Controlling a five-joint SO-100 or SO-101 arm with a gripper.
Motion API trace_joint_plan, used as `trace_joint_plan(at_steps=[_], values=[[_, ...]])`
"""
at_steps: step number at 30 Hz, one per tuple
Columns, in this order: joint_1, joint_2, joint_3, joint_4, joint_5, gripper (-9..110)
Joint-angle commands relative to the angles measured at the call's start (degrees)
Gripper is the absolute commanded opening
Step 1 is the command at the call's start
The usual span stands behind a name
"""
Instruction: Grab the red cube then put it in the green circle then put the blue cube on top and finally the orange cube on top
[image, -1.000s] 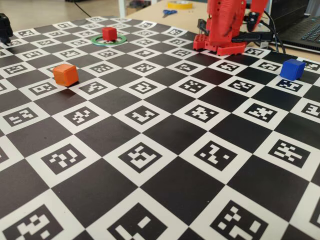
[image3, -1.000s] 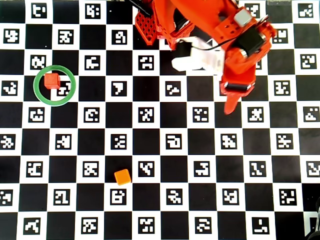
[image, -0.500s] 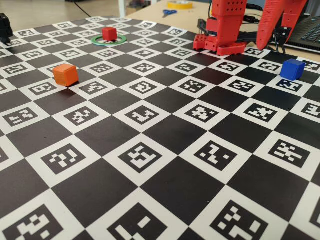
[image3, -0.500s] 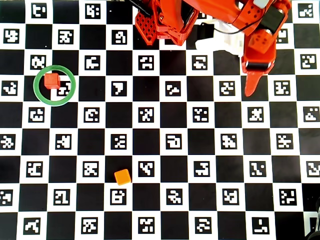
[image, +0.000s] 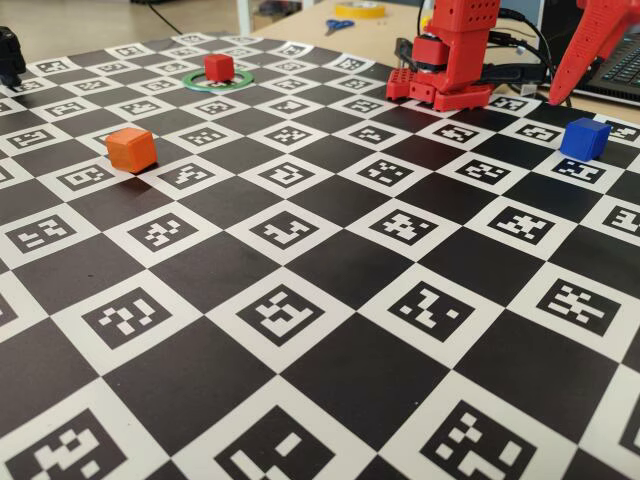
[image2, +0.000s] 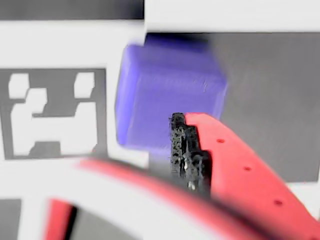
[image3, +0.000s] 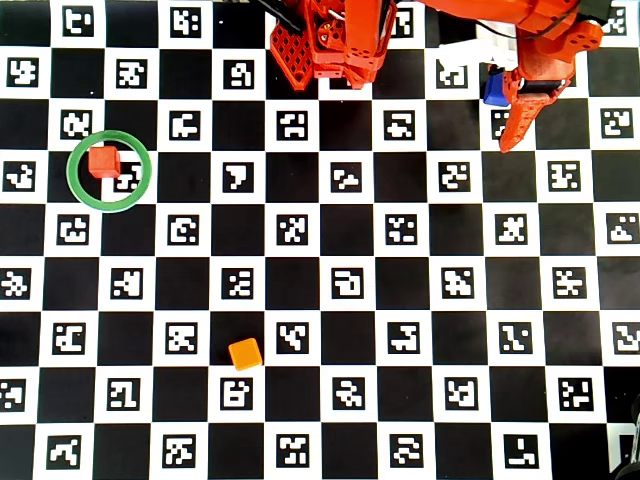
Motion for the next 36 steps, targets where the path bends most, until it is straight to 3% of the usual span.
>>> trace_joint_plan(at_steps=[1, 16, 36], values=[[-0.79, -0.09, -5.27, -0.26, 3.25, 54], [-13.8, -6.86, -13.54, 5.71, 6.5, 54], [-6.77, 0.62, 0.88, -9.23, 8.79, 51]])
